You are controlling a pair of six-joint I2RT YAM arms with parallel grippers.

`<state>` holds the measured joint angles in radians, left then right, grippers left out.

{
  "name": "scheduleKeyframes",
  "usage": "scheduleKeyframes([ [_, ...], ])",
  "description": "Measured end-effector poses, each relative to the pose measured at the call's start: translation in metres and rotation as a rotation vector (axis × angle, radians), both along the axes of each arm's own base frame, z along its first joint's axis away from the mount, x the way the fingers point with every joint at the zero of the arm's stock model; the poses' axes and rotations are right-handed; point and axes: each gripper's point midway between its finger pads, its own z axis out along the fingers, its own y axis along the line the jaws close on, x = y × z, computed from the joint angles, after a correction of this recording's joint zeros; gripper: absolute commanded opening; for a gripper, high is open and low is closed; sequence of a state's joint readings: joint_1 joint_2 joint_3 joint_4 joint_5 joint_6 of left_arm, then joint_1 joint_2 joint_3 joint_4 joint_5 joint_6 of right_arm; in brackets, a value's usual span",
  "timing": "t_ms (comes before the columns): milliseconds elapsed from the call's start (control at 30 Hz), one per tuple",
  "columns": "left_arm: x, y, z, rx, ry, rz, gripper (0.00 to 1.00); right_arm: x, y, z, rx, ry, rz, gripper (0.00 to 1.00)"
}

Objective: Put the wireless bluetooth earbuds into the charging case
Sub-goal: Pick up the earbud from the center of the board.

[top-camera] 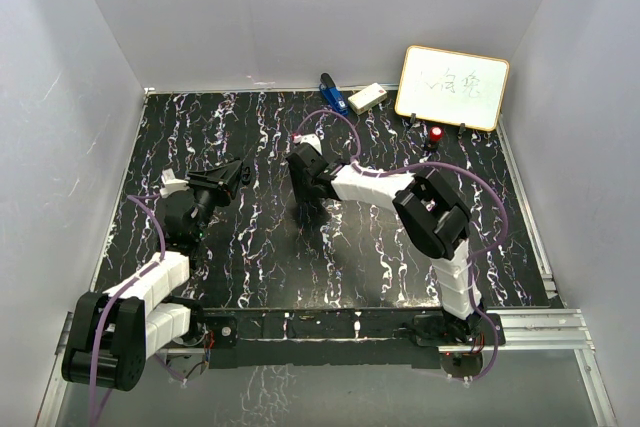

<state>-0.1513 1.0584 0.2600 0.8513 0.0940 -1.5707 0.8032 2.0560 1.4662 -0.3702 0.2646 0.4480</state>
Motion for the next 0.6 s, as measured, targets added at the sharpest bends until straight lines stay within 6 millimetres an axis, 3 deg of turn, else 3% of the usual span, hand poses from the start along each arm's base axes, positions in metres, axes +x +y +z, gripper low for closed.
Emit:
scheduleKeyframes([
  [600,0.0000,0.0001,0.0000,0.000,0.000,0.000,0.00,0.0003,-0.0042,-0.0090,-0.004,0.020,-0.026,0.36],
])
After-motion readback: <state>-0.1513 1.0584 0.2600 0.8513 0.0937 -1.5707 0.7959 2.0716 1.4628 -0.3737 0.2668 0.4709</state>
